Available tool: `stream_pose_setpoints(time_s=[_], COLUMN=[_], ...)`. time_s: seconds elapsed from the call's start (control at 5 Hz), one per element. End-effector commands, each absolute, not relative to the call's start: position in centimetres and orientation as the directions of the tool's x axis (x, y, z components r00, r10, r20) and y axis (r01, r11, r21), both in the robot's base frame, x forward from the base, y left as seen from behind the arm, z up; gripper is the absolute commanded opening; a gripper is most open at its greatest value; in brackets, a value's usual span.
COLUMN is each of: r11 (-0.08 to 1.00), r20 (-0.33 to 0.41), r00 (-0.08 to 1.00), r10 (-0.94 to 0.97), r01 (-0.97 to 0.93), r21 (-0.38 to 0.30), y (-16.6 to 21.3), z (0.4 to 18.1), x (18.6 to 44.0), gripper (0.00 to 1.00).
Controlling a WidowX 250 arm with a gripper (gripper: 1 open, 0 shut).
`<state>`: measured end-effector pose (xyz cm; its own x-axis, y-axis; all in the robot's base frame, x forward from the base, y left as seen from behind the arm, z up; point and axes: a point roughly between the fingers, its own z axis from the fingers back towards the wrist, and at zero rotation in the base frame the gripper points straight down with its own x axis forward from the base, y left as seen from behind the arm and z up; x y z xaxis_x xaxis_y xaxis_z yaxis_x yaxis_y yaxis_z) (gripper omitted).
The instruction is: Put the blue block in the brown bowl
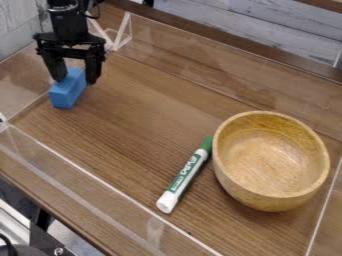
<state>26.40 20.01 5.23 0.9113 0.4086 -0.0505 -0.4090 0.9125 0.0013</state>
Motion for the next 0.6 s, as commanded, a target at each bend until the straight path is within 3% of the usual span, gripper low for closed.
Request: stream_pose_setpoints(time_s=[0.0, 0.4], r11=[0.911, 0.912], r20=[0.007, -0.015], r00=[0.911, 0.911], r10=[0.412, 0.411], r01=[-0.412, -0.411], r21=[0.012, 0.003], y=[21.14, 21.11], z=[7.0, 6.96], x=[27.31, 27.47], gripper=[1.0, 1.0])
